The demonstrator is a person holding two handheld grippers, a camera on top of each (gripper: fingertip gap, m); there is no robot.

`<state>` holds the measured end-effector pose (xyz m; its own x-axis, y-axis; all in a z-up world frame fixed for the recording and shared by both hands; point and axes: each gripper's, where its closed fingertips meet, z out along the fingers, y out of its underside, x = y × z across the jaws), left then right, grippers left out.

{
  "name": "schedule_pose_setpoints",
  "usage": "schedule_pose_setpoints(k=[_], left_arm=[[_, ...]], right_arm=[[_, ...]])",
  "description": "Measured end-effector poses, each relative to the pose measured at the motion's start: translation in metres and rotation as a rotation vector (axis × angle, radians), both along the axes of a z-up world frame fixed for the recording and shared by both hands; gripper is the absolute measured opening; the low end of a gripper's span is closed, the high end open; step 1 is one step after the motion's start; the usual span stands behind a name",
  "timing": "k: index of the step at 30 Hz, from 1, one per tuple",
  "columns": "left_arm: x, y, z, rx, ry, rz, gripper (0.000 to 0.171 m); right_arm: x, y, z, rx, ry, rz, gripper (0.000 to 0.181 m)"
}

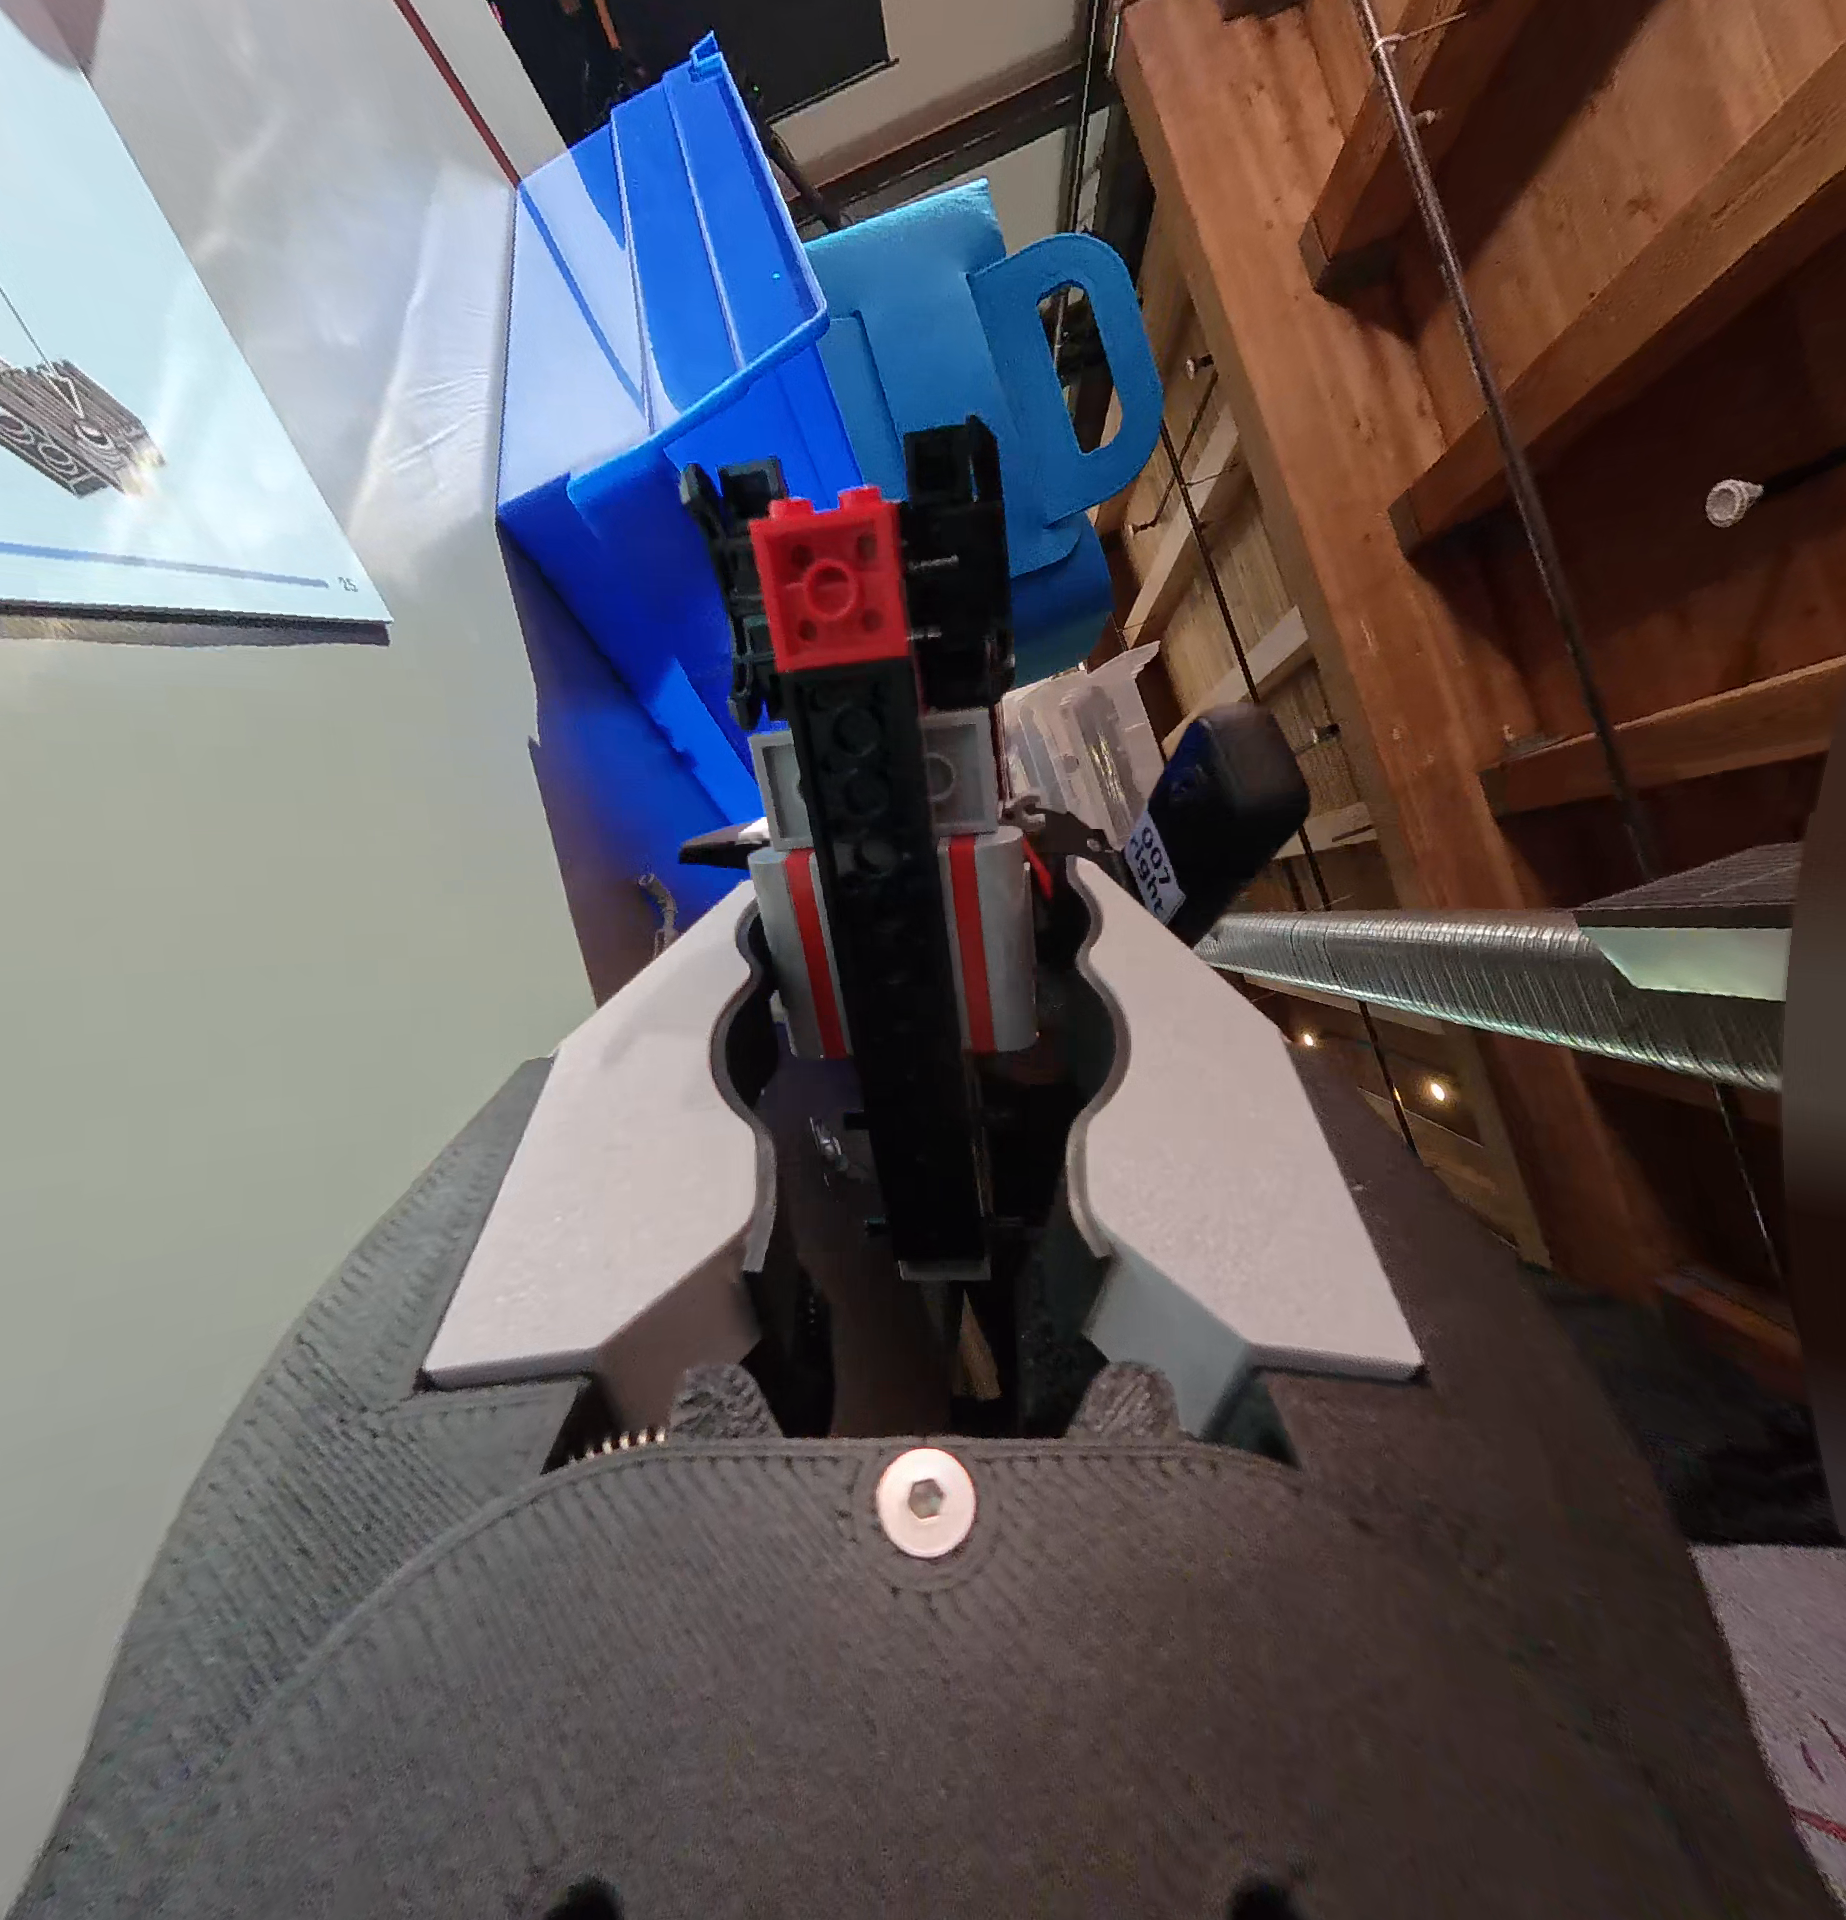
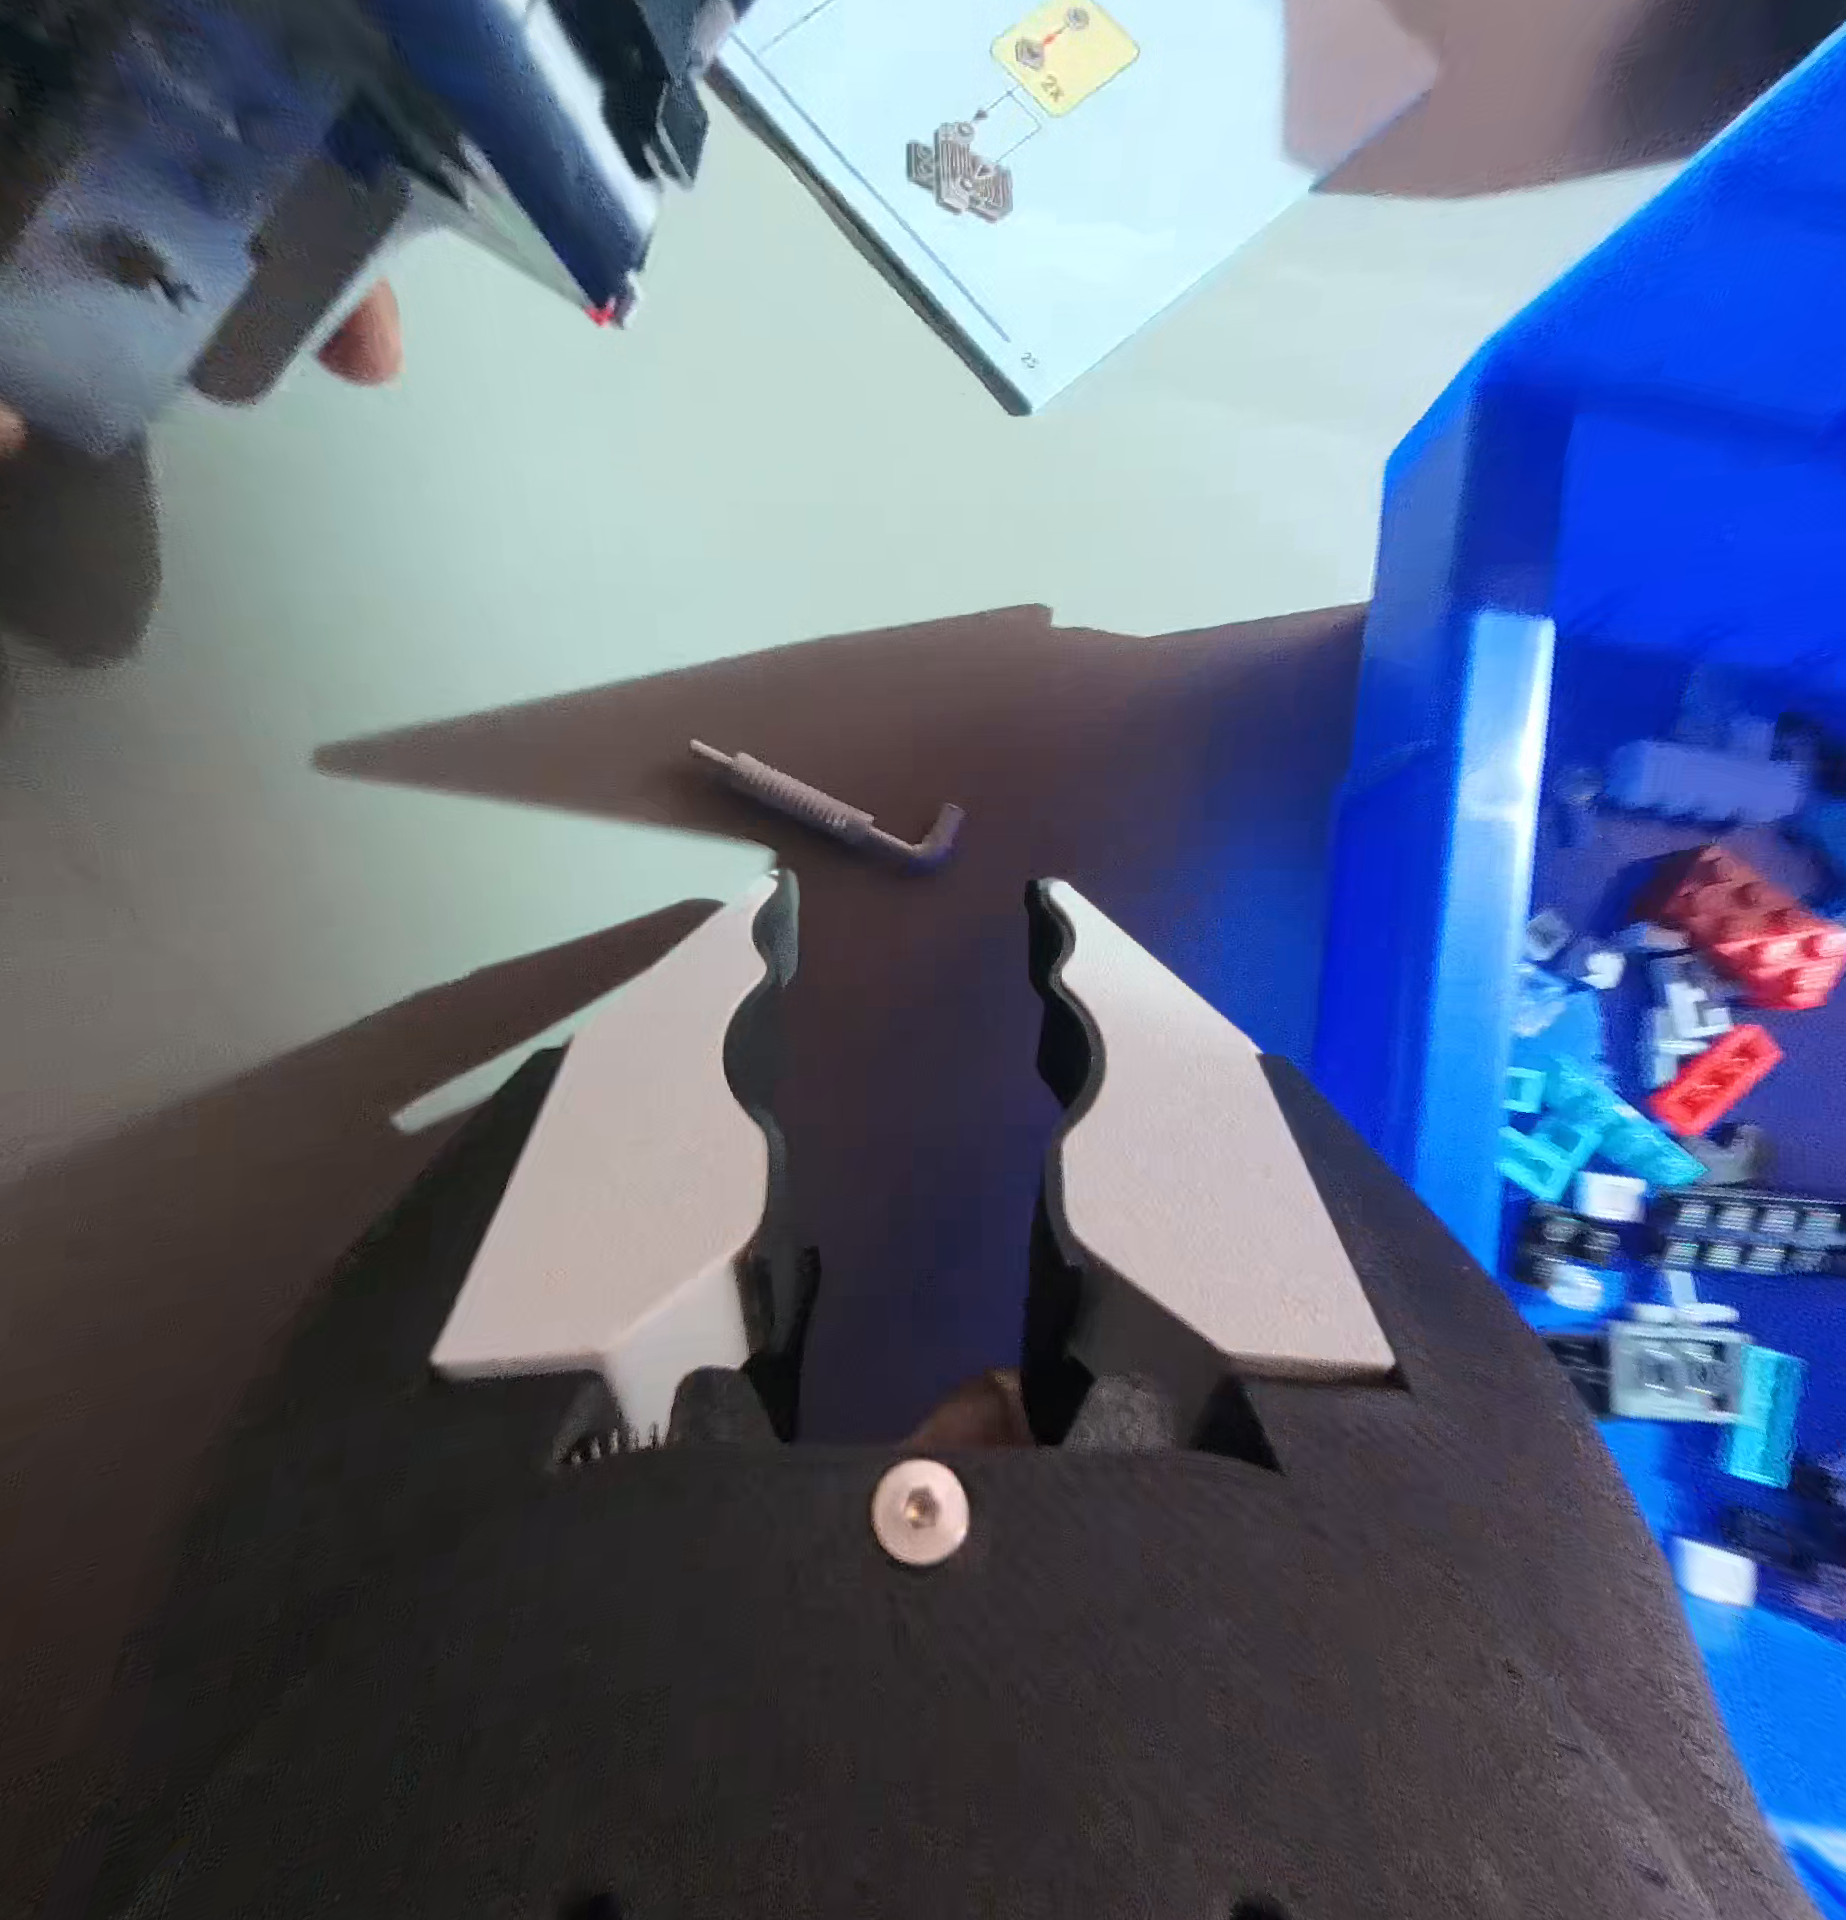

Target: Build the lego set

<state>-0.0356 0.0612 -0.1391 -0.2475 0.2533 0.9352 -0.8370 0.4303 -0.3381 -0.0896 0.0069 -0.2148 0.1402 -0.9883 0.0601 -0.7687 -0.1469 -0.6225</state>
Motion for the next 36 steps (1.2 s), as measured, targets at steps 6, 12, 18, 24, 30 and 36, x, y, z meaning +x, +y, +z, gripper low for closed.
schedule_pose_setpoints(k=[6,12,18,24,30,36], left_arm=[[-0.002,0.002,0.002,-0.014,-0.008,-0.01,0.053],[-0.003,0.007,0.003,-0.009,-0.024,0.013,0.054],[0.006,0.01,0.004,0.009,0.02,0.112,0.054],[0.015,0.012,0.009,-0.016,0.044,0.189,0.054],[0.029,0.017,0.026,-0.133,0.186,0.29,0.054],[0.036,0.02,0.029,-0.155,0.238,0.337,0.054]], right_arm=[[0.01,0.005,-0.004,0.099,-0.045,-0.073,0.036],[0.025,-0.029,0.0,-0.112,-0.101,-0.14,0.036],[0.025,-0.021,0.008,0.048,-0.173,-0.298,0.034],[0.026,-0.006,-0.005,0.049,-0.103,-0.224,0.038],[0.041,0.004,-0.006,0.057,-0.075,-0.053,0.048],[0.05,0.007,-0.006,0.064,-0.047,-0.075,0.051]])
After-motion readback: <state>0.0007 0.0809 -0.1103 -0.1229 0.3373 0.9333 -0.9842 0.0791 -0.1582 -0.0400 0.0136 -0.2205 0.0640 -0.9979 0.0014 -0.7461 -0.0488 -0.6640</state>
